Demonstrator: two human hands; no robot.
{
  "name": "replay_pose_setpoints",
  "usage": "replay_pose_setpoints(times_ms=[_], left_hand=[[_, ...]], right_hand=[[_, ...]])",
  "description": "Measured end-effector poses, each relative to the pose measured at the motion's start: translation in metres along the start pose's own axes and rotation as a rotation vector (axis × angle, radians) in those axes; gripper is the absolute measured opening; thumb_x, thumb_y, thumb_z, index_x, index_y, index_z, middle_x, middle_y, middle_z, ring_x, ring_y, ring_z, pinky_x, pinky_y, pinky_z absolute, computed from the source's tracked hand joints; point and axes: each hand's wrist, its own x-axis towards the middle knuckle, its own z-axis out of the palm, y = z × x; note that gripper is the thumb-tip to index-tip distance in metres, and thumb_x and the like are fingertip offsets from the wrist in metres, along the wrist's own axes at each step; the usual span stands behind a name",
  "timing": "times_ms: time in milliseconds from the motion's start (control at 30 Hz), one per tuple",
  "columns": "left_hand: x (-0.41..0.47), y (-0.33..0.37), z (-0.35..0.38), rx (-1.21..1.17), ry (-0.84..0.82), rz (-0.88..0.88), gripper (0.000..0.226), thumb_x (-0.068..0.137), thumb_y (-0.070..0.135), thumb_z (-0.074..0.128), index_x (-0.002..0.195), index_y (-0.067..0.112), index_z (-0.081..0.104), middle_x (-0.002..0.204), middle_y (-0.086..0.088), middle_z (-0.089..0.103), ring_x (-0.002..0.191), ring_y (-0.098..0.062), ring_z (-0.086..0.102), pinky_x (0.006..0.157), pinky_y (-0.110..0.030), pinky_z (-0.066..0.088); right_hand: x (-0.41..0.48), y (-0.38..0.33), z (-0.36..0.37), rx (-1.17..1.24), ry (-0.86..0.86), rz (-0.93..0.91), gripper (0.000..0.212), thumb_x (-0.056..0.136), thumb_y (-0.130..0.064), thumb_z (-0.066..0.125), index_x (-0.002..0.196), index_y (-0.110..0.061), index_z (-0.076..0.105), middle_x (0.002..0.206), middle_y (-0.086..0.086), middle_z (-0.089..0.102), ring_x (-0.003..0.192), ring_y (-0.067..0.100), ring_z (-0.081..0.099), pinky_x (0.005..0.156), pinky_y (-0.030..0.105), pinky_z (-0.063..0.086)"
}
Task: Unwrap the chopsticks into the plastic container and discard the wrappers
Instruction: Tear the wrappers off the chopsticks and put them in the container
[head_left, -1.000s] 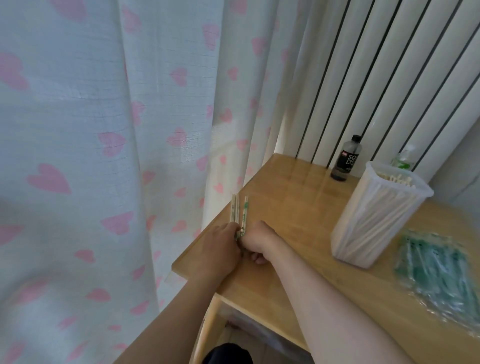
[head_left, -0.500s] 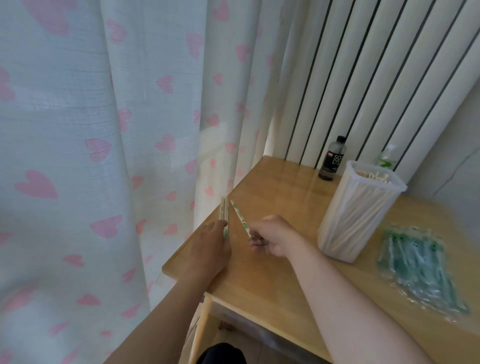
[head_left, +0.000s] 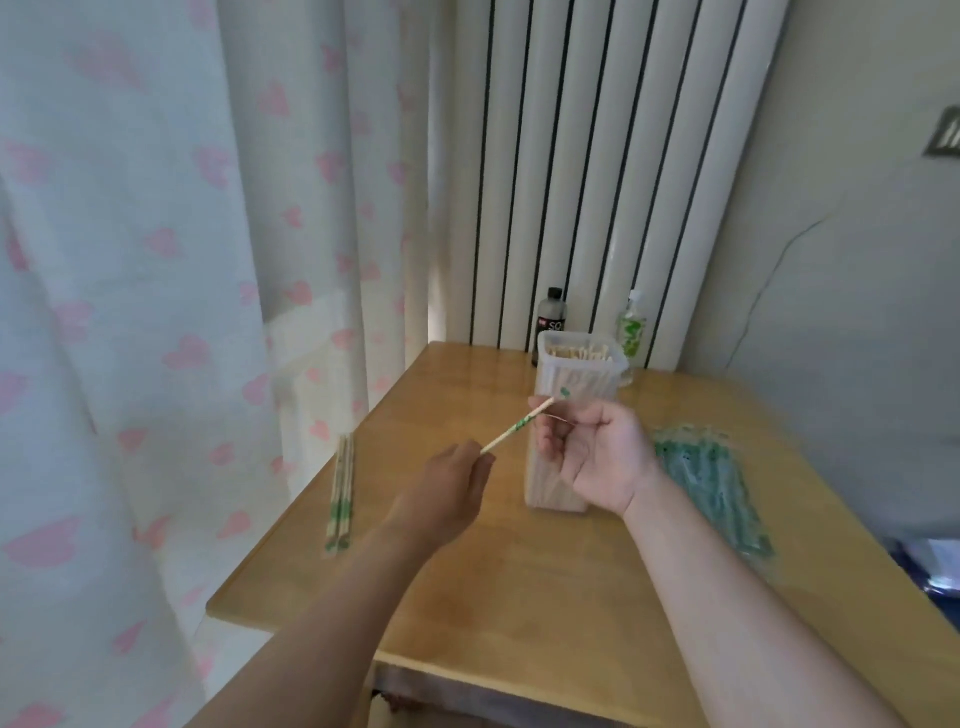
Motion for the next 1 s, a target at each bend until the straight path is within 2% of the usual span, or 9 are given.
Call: replay_pose_setpoints(times_ms=[67, 133, 267, 367, 467, 567, 700, 867, 1000], left_hand=[[0.008, 0.023, 0.006, -0.036, -0.050, -0.025, 0.032, 0.106, 0.035, 0.042, 0.077, 0.021, 0.040, 0.067, 0.002, 0.048, 0.073, -0.033, 0.055, 0.061, -0.039, 0.033], [0.015, 0.041, 0.013, -0.095, -0.098, -0.042, 0.037, 0.105, 0.036, 0.042, 0.071, 0.024, 0.038, 0.065, -0.004, 0.053, 0.073, -0.035, 0.056, 0.061, -0.041, 0.036], [0.022, 0.068, 0.026, -0.171, -0.189, -0.053, 0.042, 0.106, 0.037, 0.042, 0.067, 0.022, 0.040, 0.063, -0.002, 0.052, 0.068, -0.030, 0.054, 0.062, -0.038, 0.037], [0.026, 0.088, 0.031, -0.199, -0.223, -0.043, 0.041, 0.107, 0.035, 0.041, 0.068, 0.021, 0.043, 0.063, 0.004, 0.050, 0.064, -0.020, 0.049, 0.061, -0.034, 0.034], [0.028, 0.103, 0.035, -0.252, -0.256, -0.047, 0.040, 0.107, 0.033, 0.041, 0.069, 0.023, 0.045, 0.064, 0.006, 0.049, 0.060, -0.014, 0.046, 0.059, -0.031, 0.035], [0.026, 0.108, 0.036, -0.303, -0.279, -0.069, 0.039, 0.106, 0.035, 0.044, 0.071, 0.018, 0.052, 0.062, 0.007, 0.051, 0.058, -0.009, 0.047, 0.055, -0.023, 0.036], [0.025, 0.103, 0.037, -0.296, -0.298, -0.068, 0.046, 0.106, 0.039, 0.044, 0.081, 0.001, 0.055, 0.067, 0.001, 0.050, 0.060, -0.011, 0.046, 0.062, -0.031, 0.039], [0.026, 0.104, 0.039, -0.183, -0.297, -0.033, 0.045, 0.106, 0.041, 0.041, 0.076, 0.009, 0.052, 0.067, -0.001, 0.054, 0.065, -0.019, 0.050, 0.064, -0.037, 0.042], [0.031, 0.110, 0.038, -0.177, -0.301, -0.002, 0.045, 0.107, 0.038, 0.040, 0.078, 0.007, 0.053, 0.066, -0.001, 0.053, 0.063, -0.020, 0.049, 0.064, -0.042, 0.044]], right_hand=[[-0.008, -0.007, -0.011, -0.112, 0.008, -0.085, 0.029, 0.088, -0.002, 0.050, 0.108, 0.005, 0.070, 0.074, 0.011, 0.062, 0.063, 0.020, 0.063, 0.056, 0.030, 0.057], [-0.013, -0.013, -0.021, -0.264, 0.055, -0.153, 0.019, 0.092, -0.008, 0.062, 0.107, 0.000, 0.072, 0.072, 0.008, 0.059, 0.062, 0.020, 0.058, 0.055, 0.031, 0.052], [-0.024, -0.024, -0.041, -0.361, 0.162, -0.233, 0.037, 0.083, -0.019, 0.073, 0.111, 0.006, 0.069, 0.068, 0.006, 0.054, 0.058, 0.017, 0.051, 0.053, 0.030, 0.042], [-0.029, -0.018, -0.051, -0.407, 0.199, -0.214, 0.032, 0.091, -0.015, 0.073, 0.110, 0.010, 0.068, 0.069, 0.009, 0.056, 0.057, 0.018, 0.049, 0.054, 0.032, 0.038], [-0.033, -0.013, -0.058, -0.417, 0.216, -0.185, 0.023, 0.091, -0.014, 0.074, 0.103, 0.006, 0.072, 0.073, 0.013, 0.062, 0.059, 0.017, 0.050, 0.054, 0.032, 0.038], [-0.040, -0.024, -0.064, -0.393, 0.220, -0.203, 0.035, 0.077, -0.020, 0.081, 0.101, 0.004, 0.075, 0.080, 0.013, 0.066, 0.068, 0.019, 0.057, 0.057, 0.031, 0.041], [-0.045, -0.043, -0.076, -0.260, 0.291, -0.298, 0.010, 0.086, -0.013, 0.075, 0.091, -0.004, 0.079, 0.088, 0.008, 0.070, 0.075, 0.018, 0.059, 0.057, 0.030, 0.044], [-0.045, -0.037, -0.079, -0.190, 0.301, -0.306, 0.013, 0.088, -0.011, 0.074, 0.095, -0.002, 0.077, 0.085, 0.008, 0.070, 0.071, 0.019, 0.060, 0.057, 0.031, 0.045], [-0.045, -0.023, -0.075, -0.268, 0.221, -0.232, 0.029, 0.077, -0.020, 0.078, 0.099, -0.001, 0.074, 0.080, 0.010, 0.070, 0.071, 0.021, 0.065, 0.059, 0.031, 0.045]])
